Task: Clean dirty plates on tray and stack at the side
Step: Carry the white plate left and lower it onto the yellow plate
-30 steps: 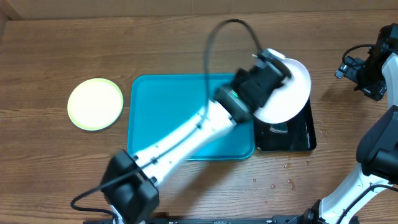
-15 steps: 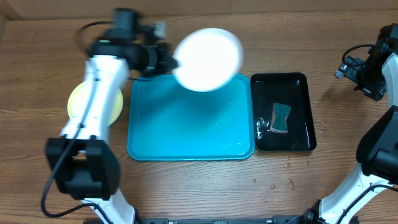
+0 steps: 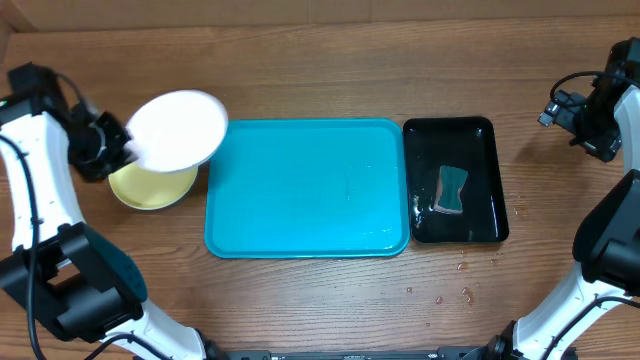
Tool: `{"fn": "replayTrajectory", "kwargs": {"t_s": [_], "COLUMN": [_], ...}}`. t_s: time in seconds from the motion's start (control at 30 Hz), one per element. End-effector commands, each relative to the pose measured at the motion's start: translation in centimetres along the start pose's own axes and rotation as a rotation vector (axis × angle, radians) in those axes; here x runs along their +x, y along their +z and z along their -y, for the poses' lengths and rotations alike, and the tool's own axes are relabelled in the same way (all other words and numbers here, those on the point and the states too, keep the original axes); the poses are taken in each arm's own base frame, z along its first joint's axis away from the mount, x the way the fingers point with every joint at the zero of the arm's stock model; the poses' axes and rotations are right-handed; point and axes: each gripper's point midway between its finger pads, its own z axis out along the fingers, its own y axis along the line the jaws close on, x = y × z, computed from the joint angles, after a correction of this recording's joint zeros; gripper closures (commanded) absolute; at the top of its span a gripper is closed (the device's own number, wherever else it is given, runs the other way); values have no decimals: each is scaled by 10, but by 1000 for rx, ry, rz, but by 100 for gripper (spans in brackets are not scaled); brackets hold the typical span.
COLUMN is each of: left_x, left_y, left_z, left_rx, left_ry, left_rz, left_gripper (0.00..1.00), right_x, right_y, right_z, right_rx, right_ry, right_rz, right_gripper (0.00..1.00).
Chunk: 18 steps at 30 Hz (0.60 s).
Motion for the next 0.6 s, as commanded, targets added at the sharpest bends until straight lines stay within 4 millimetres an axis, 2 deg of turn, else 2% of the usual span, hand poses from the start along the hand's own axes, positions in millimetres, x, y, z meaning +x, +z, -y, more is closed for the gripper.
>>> {"fn": "replayTrajectory", "kwargs": {"t_s": [0.0,0.07,0.27,0.47,0.57], "left_x": [-19,-23,-27,-30,-29], "left_y": [-16,-21,-21,9,32], "left_z": [-48,-67,-91,-94,-82], "left_rx": [-228,-313,-445,-418,-323], "left_ry": [-111,-170,-216,-148,-87], "left_rz": [111,148,201,200,180], "left_gripper": [96,96,96,96,96], "right_x": [-8,-8,-8,-8,-8], "right_y": [-15,-15,-15,-15,-15], "right_z": [-3,-2,-3,-3,-2], "right_rx": [-14,-14,-14,-14,-14], "right_ry": [0,0,0,0,0], "right_rz": [42,42,42,42,42], "right_gripper": [0,0,0,0,0]}}
